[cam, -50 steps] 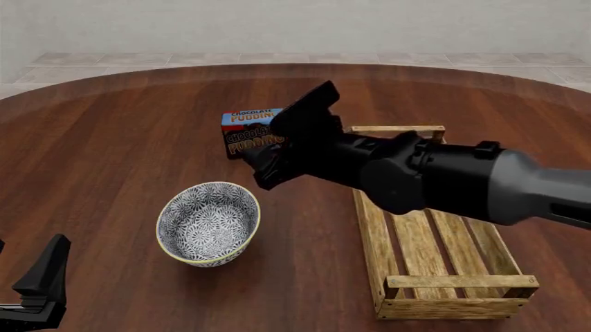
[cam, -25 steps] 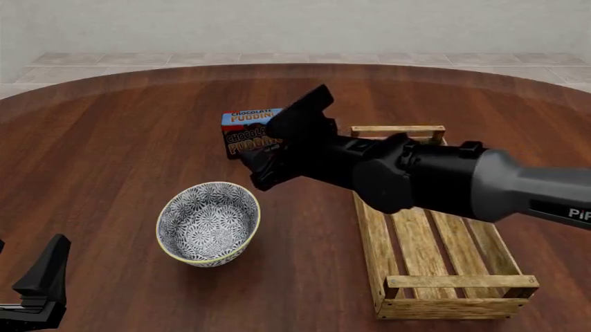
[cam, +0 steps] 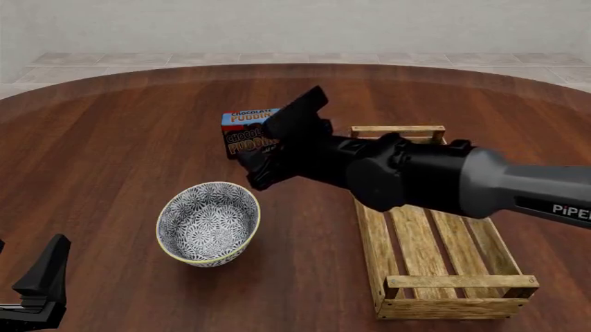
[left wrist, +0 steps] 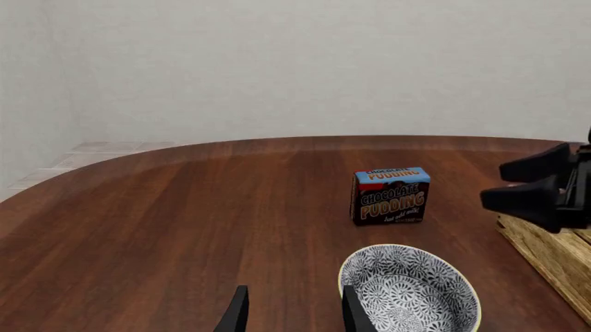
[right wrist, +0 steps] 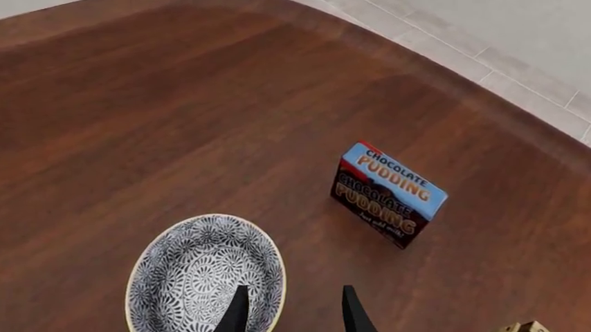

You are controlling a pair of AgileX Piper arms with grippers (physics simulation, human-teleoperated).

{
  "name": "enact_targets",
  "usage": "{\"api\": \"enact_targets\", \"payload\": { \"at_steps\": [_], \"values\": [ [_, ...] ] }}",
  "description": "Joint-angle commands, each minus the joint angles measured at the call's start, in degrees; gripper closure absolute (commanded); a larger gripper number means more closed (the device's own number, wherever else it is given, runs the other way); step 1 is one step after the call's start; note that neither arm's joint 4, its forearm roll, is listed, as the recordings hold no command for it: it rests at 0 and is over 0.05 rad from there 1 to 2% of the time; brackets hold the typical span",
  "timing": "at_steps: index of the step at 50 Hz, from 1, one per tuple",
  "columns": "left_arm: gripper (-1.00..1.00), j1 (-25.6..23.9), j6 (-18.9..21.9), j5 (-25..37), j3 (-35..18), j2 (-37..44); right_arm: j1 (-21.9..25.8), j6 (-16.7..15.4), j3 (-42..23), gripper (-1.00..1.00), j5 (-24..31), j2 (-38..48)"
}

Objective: Pick up the bowl on the left and put it in the tray.

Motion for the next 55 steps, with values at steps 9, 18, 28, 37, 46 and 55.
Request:
{"api": "enact_targets", "payload": {
  "at_steps": [9,18,28,37,46,55],
  "values": [
    [-1.00,0.00,0.00,0.00,0.00,0.00,0.04,0.01,-0.75,-1.00,-0.24,1.89],
    [-1.00,0.00,0.00,0.00,0.00,0.00,0.09,0.03,-0.56,-1.00,-0.60,2.56],
    [-1.00,0.00,0.00,0.00,0.00,0.00,0.02,0.13,-0.62,-1.00,-0.88,3.14],
    [-1.00,0.00,0.00,0.00,0.00,0.00,0.19,0.29,-0.91,-1.00,-1.17,4.03],
    [-1.00,0.00,0.00,0.00,0.00,0.00,0.28,0.33,-0.92,-1.00,-1.37,4.43],
    [-1.00,0.00,0.00,0.00,0.00,0.00,0.17,0.26,-1.14,-1.00,-1.50,5.12]
  ]
}}
